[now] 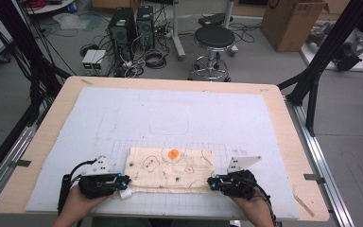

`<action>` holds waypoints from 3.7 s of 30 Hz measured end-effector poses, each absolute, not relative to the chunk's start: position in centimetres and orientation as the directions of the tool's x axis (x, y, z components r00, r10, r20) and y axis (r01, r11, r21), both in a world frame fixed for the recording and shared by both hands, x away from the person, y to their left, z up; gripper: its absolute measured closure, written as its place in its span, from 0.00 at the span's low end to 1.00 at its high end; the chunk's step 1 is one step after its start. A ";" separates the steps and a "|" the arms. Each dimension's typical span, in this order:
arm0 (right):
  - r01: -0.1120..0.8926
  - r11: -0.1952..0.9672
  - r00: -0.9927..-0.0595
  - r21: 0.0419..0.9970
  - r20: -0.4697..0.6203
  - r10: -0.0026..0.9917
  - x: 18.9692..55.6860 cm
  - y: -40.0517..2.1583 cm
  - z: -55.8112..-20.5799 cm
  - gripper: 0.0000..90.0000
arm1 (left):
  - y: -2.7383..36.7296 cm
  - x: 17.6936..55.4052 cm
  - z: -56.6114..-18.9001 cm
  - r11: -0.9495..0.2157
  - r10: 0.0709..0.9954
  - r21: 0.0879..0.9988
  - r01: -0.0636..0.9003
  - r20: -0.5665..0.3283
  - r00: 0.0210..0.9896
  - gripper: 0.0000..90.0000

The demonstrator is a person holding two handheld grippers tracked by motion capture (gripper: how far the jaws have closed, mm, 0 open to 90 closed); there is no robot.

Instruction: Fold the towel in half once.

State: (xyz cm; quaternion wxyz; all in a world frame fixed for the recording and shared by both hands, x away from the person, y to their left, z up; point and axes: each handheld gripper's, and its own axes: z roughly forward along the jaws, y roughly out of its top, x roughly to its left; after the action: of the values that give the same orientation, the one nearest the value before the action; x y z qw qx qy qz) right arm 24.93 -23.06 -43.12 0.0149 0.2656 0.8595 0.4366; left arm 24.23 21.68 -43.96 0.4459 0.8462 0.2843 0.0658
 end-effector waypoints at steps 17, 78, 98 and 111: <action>0.437 0.485 -0.872 0.758 0.223 0.437 23.4 -23.0 -42.9 0.95 | 22.4 23.4 -43.8 -0.425 0.499 0.800 0.424 -0.184 0.847 0.92; 0.434 0.323 -0.842 0.841 0.251 0.477 27.6 -21.6 -41.0 0.40 | 19.5 26.8 -41.8 -0.320 0.540 0.859 0.401 -0.183 0.822 0.57; 0.395 0.421 -0.860 0.817 0.168 0.482 32.2 -16.3 -40.7 0.81 | 15.0 31.5 -41.1 -0.342 0.594 0.852 0.396 -0.131 0.794 0.81; 0.459 0.521 -0.840 0.720 0.160 0.518 35.1 -13.4 -43.9 0.94 | 13.7 34.2 -43.6 -0.450 0.634 0.764 0.462 -0.090 0.768 0.94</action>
State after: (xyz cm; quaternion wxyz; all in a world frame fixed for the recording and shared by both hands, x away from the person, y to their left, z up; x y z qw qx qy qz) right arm 35.15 -13.38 -43.94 0.0370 0.2803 0.8713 0.4011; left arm 34.17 13.66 -43.59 0.4118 0.8451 0.3243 0.1048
